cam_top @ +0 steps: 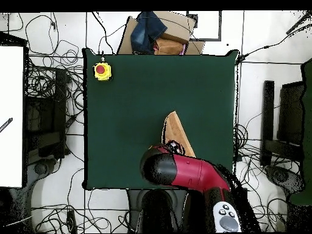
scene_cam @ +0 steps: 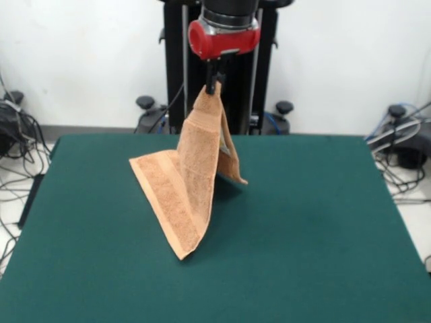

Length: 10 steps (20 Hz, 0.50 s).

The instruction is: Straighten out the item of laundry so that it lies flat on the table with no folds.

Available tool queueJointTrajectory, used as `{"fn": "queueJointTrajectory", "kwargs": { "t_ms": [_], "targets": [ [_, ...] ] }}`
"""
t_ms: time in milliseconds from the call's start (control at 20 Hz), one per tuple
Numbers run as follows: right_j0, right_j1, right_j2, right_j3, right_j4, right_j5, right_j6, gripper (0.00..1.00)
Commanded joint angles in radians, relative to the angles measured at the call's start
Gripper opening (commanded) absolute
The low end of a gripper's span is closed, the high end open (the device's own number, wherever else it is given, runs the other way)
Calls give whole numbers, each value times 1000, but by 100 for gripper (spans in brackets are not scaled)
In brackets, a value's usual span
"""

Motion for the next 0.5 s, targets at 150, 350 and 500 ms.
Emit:
{"fn": "queueJointTrajectory", "kwargs": {
  "t_ms": [150,350,500],
  "targets": [
    [14,12,17,60,55,-35,286,0],
    [5,29,16,62,45,-65,283,0],
    [5,17,19,74,48,-52,280,0]
  ]
}}
